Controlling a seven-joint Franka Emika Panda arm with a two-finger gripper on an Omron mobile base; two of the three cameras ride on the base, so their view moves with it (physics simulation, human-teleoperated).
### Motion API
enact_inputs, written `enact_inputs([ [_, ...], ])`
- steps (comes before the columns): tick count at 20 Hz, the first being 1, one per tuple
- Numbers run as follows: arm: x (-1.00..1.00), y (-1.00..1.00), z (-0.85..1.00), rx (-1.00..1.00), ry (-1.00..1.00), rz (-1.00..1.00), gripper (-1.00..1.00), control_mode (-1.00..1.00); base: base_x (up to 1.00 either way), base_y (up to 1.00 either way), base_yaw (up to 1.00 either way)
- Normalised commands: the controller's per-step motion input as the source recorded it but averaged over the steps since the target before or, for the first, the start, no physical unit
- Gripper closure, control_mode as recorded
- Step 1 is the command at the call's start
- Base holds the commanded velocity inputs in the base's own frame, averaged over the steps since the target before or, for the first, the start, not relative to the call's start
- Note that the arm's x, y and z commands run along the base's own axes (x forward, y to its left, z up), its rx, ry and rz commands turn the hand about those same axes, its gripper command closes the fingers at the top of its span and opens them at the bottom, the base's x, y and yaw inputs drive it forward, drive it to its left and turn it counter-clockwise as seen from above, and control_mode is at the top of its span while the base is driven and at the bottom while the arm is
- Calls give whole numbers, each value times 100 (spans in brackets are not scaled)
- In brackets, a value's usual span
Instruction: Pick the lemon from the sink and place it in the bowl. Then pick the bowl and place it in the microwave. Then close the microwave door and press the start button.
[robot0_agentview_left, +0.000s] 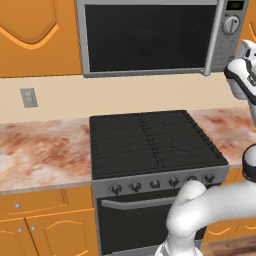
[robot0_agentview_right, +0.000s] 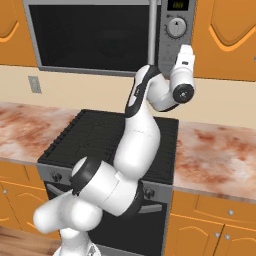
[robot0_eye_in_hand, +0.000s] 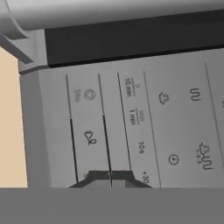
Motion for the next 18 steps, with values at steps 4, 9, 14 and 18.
enact_inputs([
  [4,35,0,-2,1,0,0,100,-100,0,0,0],
  [9,12,-11,-4,4,0,1,100,-100,0,0,0],
  [14,7,-6,-22,1,-2,3,100,-100,0,0,0],
  [18,3,0,-30,0,-4,4,100,-100,0,0,0],
])
